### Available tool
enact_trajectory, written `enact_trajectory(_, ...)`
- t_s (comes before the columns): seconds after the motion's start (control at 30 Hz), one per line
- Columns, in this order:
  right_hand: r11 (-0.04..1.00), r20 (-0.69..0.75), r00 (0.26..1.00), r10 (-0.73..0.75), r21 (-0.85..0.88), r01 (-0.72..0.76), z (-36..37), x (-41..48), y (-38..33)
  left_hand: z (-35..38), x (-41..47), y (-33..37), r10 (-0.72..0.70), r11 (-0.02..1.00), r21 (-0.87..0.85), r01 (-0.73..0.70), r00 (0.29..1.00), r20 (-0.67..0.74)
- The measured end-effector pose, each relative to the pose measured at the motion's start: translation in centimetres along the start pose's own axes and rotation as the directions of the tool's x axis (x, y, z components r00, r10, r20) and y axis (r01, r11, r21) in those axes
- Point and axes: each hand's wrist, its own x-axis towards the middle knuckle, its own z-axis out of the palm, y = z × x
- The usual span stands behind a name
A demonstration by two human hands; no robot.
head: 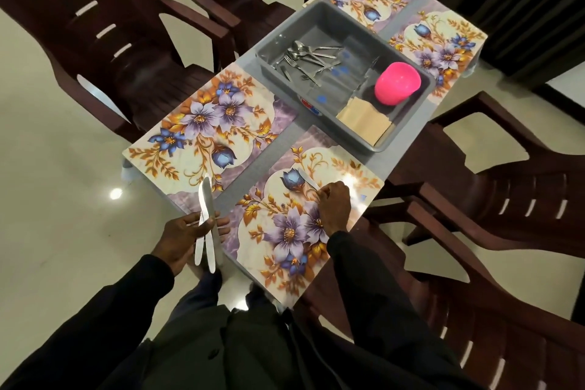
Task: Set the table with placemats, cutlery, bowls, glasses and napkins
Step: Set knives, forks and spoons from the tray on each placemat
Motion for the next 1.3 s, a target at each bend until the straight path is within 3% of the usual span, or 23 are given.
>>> enact_trajectory(0.37, 0.999, 0.007, 1.000, -0.016, 0.048, 0.015, -0.4, 0.1, 0.1, -0.3, -0.7, -0.5, -0.007, 0.999, -0.032, 0.006, 1.000, -0.020)
enact_trajectory(0.67, 1.000, -0.028, 1.000, -0.014, -0.021, 0.014, -0.6, -0.6, -0.2, -0.9, -1.1, 0.0, 0.038, 0.999, -0.010, -0.038, 0.999, 0.021)
enact_trajectory(0.87, 0.936, -0.071, 0.996, 0.047, 0.351, -0.019, -1.6, -3.0, -4.3, -2.1, -1.6, 1.2, 0.054, 0.998, -0.035, -0.052, 0.995, 0.078)
enact_trajectory(1.0, 0.835, 0.094, 0.992, -0.081, 0.550, 0.016, -0.8, -6.7, -11.0, -3.5, -1.8, 2.1, 0.083, 0.996, -0.047, -0.079, 0.992, 0.091)
enact_trajectory(1.13, 0.737, 0.331, 0.903, -0.273, 0.676, -0.024, 1.0, -9.7, -18.4, -5.4, -1.9, 3.0, 0.116, 0.985, -0.138, -0.106, 0.991, 0.068)
enact_trajectory(1.3, 0.775, 0.398, 0.859, -0.321, 0.631, -0.003, 3.9, -11.1, -26.4, -9.5, -0.3, 4.6, 0.118, 0.984, -0.141, -0.113, 0.993, 0.028)
